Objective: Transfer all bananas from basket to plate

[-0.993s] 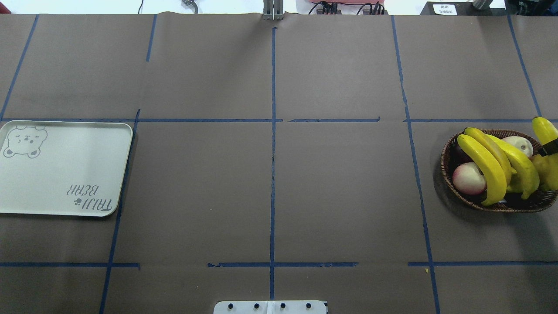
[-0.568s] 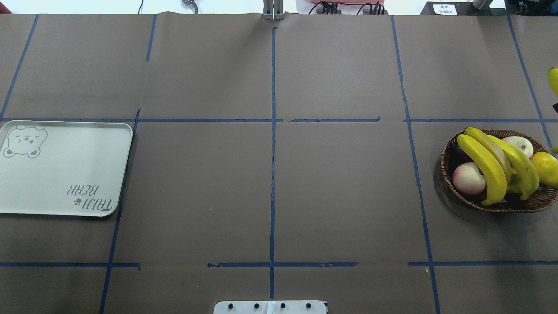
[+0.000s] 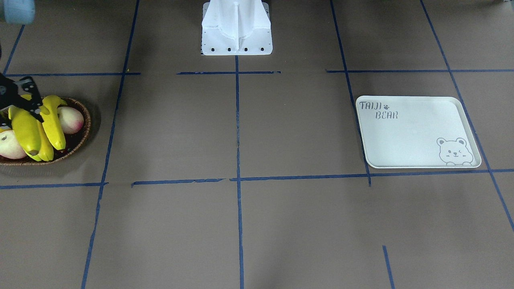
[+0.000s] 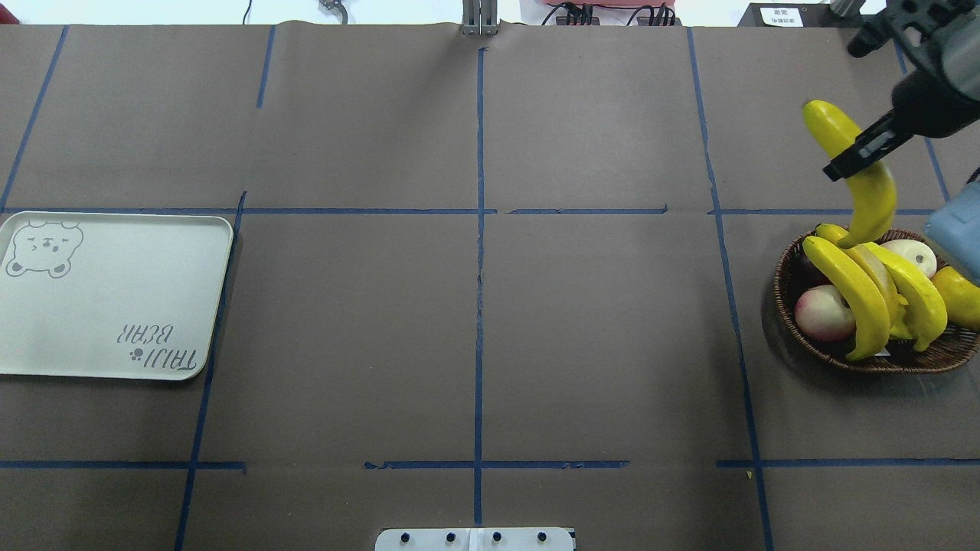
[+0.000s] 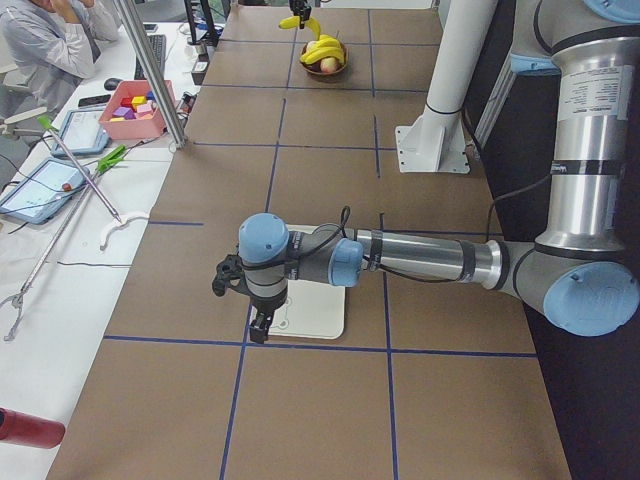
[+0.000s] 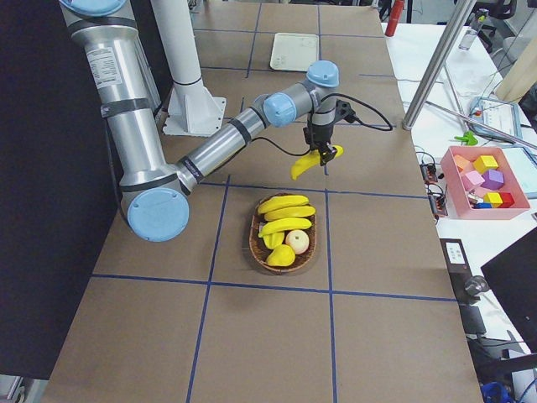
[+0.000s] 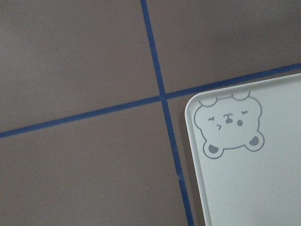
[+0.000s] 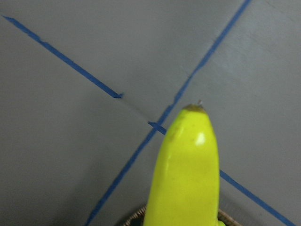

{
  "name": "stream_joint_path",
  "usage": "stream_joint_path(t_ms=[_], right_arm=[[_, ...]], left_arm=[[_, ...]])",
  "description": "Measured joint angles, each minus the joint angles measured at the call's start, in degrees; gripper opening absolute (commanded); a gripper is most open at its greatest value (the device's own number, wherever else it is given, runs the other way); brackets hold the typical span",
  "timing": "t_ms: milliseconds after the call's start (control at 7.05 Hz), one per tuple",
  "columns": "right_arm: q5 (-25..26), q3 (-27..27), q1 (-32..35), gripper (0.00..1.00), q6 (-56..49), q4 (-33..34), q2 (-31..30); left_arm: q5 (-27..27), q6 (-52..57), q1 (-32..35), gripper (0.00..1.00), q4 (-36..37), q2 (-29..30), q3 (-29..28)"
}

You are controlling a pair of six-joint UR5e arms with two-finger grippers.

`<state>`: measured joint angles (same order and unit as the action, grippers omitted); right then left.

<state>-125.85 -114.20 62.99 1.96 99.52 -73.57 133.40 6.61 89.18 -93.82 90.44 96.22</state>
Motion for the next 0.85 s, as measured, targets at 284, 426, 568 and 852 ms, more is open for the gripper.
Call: stream_joint_path(t_ms=[284, 426, 568, 852], right_arm=[[1.58, 1.18, -4.97, 0.0, 6.01, -1.4, 4.36], [1.83, 3.11, -7.4, 0.0, 12.86, -6.59, 6.07], [1.99, 6.51, -9.86, 0.0, 21.79, -15.85, 7.14], [2.39, 14.55, -13.97, 0.0, 40.54, -34.43, 10.12]], left_arm=[[4.28, -9.72, -1.96, 1.0, -1.31, 4.01, -0.17], [9.91, -14.68, -2.59, 1.0, -1.45, 6.25, -0.61], [14.02, -18.27, -3.52, 1.0, -1.85, 7.99, -0.28], [16.56, -22.1, -7.05, 1.0, -5.23, 10.52, 0.2]])
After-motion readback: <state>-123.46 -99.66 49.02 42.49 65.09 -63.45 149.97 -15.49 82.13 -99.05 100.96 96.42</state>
